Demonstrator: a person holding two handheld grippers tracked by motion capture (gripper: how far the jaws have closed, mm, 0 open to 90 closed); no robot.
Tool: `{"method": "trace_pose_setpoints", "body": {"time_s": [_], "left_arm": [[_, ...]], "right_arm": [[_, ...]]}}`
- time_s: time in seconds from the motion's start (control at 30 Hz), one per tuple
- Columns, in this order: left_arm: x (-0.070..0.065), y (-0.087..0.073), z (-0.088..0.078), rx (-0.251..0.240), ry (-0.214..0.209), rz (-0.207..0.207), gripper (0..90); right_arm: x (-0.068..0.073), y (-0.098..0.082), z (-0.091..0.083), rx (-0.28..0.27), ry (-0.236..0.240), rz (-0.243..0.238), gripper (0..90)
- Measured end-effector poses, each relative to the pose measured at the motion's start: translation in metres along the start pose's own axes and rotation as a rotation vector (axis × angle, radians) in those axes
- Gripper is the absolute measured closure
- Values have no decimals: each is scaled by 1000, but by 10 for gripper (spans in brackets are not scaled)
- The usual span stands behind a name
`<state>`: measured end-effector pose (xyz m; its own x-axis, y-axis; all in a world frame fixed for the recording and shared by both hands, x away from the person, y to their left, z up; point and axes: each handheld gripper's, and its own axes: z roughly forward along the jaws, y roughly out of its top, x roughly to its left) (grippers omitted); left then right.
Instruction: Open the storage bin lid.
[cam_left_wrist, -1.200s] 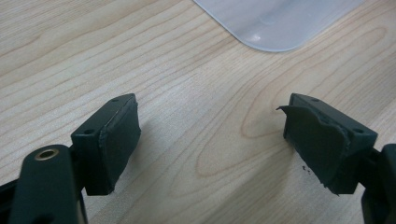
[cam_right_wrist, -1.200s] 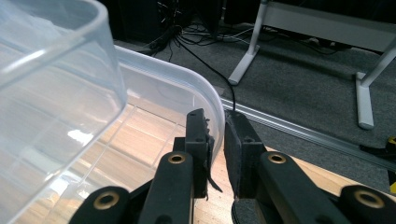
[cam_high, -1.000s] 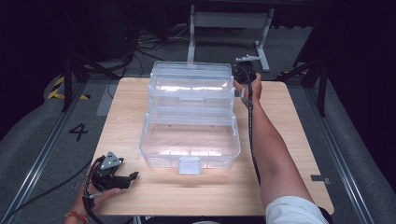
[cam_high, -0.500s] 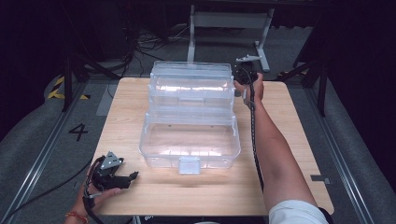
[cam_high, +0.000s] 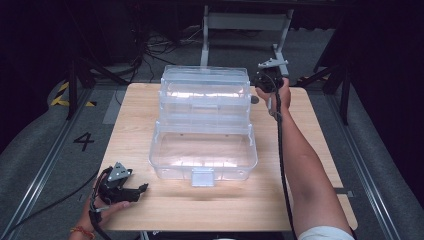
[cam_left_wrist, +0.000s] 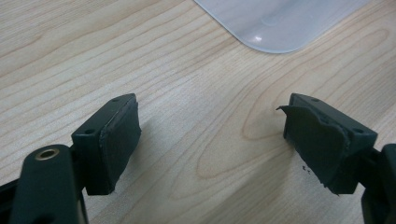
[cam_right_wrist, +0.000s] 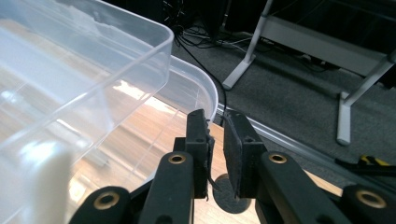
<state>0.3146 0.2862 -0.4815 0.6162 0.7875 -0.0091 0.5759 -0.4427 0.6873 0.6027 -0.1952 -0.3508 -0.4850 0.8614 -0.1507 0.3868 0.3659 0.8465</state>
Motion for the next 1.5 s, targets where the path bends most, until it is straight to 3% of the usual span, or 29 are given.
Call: {"method": "trace_pose_setpoints", "body": {"time_s": [0.47,0.93,1.5], "left_arm": [[0,0,0,0,2,-1,191],[-1,-1,0,-3,9,-16,191],[-1,-1,-1,-4,13,-12,191]], "right_arm": [[8,-11,-38,-28,31,-70,817],[8,-42,-72,-28,67,-97,816],[15,-66,-99,-28,105,-154,794]]}}
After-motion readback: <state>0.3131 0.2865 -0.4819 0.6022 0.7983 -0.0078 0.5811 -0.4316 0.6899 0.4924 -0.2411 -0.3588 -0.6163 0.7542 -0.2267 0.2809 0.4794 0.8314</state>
